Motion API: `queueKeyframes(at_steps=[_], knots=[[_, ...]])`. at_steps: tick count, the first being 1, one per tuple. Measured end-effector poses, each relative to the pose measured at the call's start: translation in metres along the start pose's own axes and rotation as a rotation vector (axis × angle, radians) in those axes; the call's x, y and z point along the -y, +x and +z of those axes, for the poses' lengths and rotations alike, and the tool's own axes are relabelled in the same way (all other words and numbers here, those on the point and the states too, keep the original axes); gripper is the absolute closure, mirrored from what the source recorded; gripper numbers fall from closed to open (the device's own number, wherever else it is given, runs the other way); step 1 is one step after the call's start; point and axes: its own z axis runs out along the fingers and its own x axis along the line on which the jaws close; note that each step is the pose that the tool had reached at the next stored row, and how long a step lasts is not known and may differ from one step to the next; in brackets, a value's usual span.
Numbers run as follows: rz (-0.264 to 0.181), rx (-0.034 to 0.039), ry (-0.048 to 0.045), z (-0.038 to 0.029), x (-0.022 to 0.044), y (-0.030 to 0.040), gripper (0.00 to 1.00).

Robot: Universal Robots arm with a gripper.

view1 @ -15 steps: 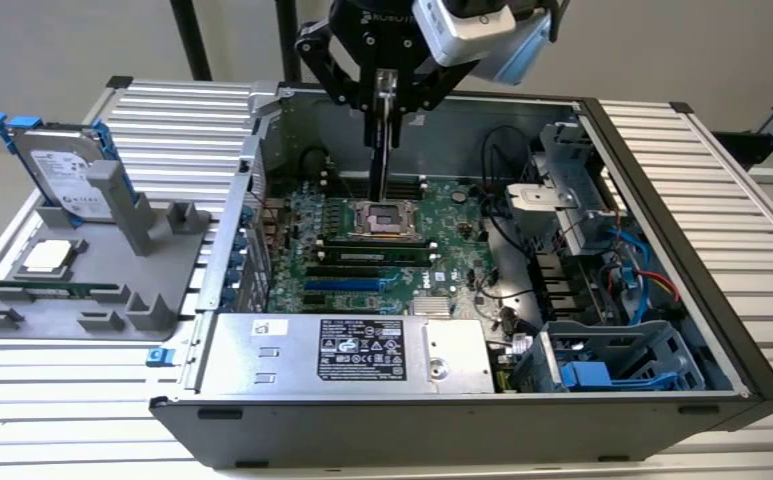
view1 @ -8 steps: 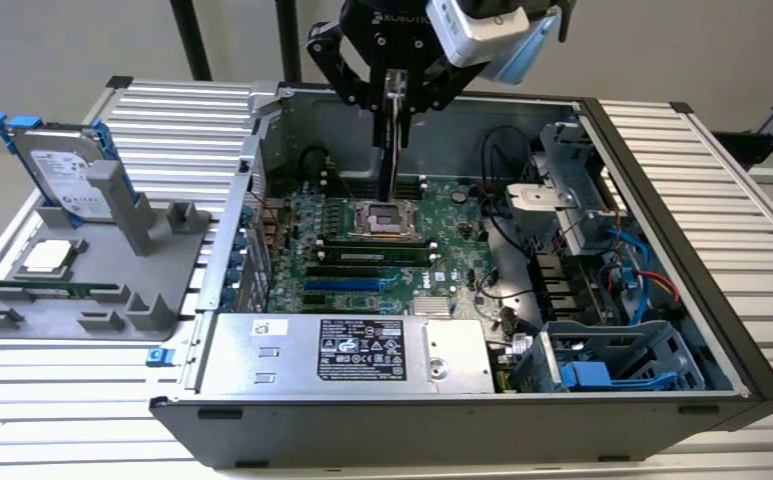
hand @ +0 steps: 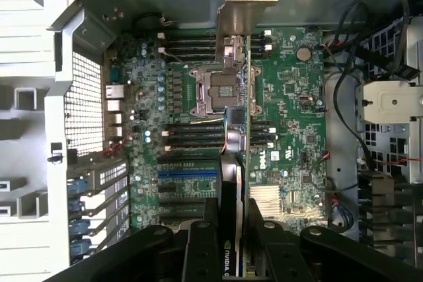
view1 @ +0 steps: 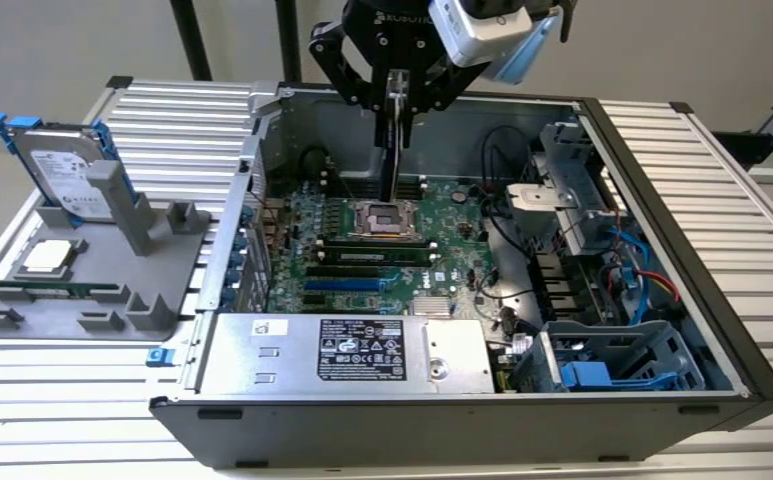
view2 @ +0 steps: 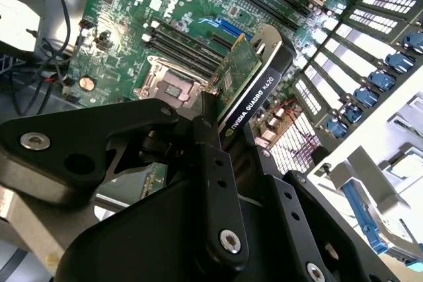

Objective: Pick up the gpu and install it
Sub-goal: 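Pick up the gpu and move the gpu toward the slot, then insert the gpu into the slot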

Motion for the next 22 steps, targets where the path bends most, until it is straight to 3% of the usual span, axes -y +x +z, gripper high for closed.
queueKeyframes(at_steps=[13, 22], knots=[[-0.002, 0.0, -0.0001, 0.0, 0.0, -0.0005, 1.0], [-0.043, -0.0026, -0.0007, 0.0, 0.0, -0.0005, 1.0]])
